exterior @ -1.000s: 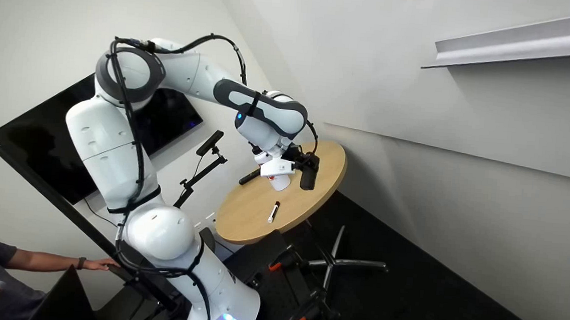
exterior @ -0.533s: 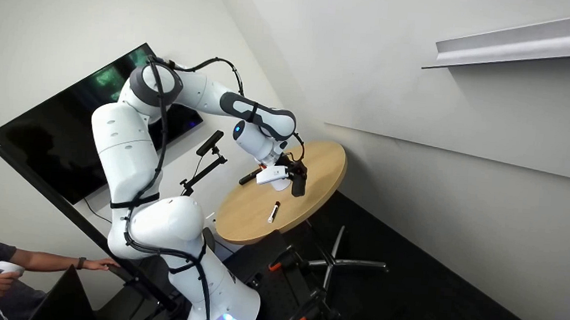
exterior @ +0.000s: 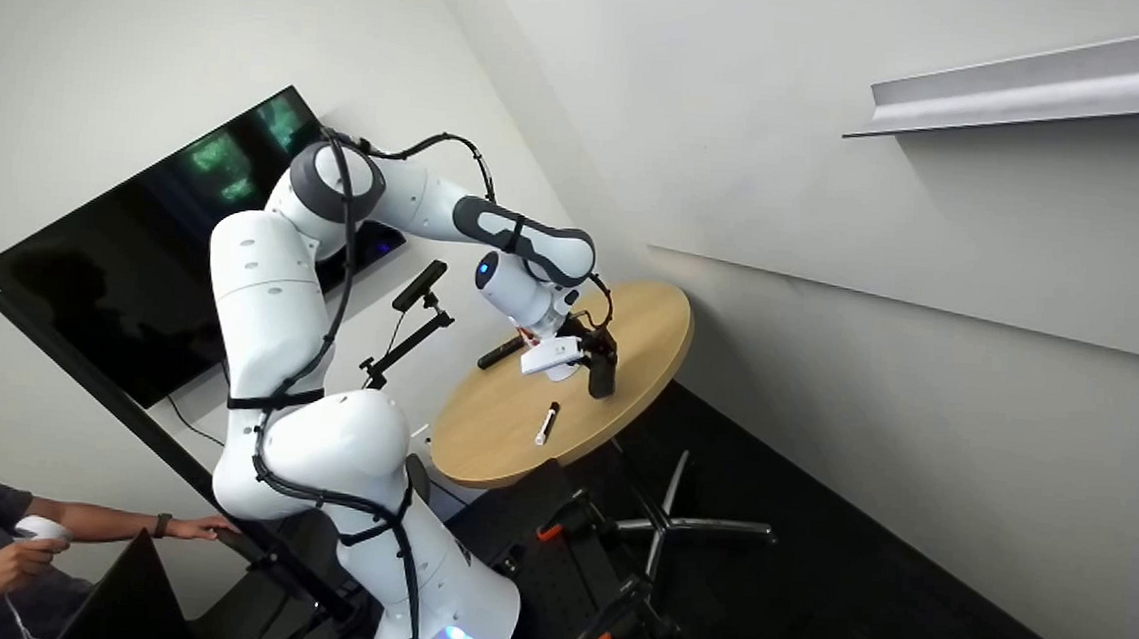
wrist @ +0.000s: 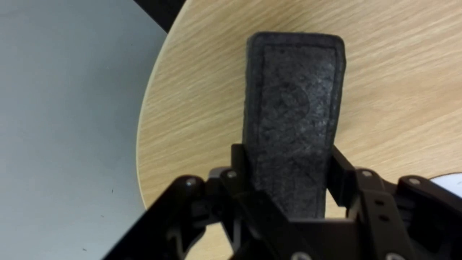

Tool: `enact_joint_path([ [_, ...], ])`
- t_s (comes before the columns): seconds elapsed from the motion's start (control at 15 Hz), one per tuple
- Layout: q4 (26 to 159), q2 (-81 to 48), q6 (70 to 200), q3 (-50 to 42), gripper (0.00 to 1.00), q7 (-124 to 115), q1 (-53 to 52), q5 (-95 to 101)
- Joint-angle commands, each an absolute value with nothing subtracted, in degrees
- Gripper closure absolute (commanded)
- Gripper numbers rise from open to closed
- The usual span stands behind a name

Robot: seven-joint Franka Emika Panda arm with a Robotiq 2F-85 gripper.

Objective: Pick up the duster and rub the white board

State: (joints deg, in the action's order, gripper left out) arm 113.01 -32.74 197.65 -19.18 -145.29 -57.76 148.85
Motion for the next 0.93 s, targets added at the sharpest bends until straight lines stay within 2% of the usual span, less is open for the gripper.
enact_joint_path([
  [0.0, 111.7, -35.4, 200.0, -18.7, 0.7, -146.0, -56.4, 148.8],
  [0.27, 112.3, -36.5, 199.7, -16.2, 0.7, -145.1, -54.3, 148.8],
  [0.33, 112.4, -36.3, 199.7, -15.8, 0.21, -145.0, -54.1, 148.8],
  [0.4, 112.8, -35.9, 199.5, -15.3, 0.18, -144.7, -53.9, 148.8],
  [0.53, 113.4, -35.1, 199.4, -15.6, 0.04, -144.7, -54.9, 148.8],
  [0.6, 113.6, -34.8, 199.4, -16.2, 0.01, -144.8, -55.6, 148.8],
  [0.87, 116.4, -31.9, 199.0, -20.4, 0.0, -144.3, -60.2, 148.9],
])
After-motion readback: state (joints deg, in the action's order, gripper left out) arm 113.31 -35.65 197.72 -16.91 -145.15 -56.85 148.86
